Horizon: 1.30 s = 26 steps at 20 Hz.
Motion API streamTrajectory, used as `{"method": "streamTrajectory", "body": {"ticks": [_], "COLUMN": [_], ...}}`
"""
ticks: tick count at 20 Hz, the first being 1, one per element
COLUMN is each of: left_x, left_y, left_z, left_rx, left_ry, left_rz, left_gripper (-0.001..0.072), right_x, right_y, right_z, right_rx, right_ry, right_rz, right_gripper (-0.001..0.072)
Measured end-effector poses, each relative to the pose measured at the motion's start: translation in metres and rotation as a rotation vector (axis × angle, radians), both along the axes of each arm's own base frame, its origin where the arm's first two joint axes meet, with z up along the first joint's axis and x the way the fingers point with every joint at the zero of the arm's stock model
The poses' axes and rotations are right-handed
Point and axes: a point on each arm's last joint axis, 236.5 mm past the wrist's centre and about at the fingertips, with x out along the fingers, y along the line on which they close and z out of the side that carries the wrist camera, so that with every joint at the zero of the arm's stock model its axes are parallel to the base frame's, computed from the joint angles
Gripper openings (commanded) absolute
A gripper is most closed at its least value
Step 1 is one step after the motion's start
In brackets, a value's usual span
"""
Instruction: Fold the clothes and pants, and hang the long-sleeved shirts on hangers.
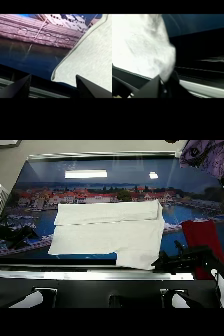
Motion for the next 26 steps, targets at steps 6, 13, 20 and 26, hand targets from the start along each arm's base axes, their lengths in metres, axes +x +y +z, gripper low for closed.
{"method": "streamTrajectory", "body": {"ticks": [6, 13, 20, 26], "left_x": [-0.033, -0.053, -0.043, -0.041], "left_y": [-0.012, -0.036, -0.06, -0.067], "left_z": [-0.026, -0.051, -0.061, -0.074], "left_rx": [-0.154, -0.303, -0.364, -0.375], "left_ry": [0.027, -0.019, -0.029, -0.009], "left_rz": [0.038, 0.062, 0.026, 0.014], "left_gripper": [0.0621, 0.0599, 0.0404, 0.002], "right_x": [0.003, 0.003, 0.004, 0.012], "right_y": [0.003, 0.004, 0.004, 0.0], "right_z": [0.002, 0.003, 0.003, 0.012], "right_rx": [0.017, 0.024, 0.02, -0.021], "right_ry": [-0.01, -0.021, -0.03, -0.112], "right_rz": [-0.012, -0.003, -0.001, 0.003], "right_gripper": [0.0033, 0.0033, 0.0033, 0.0032]}}
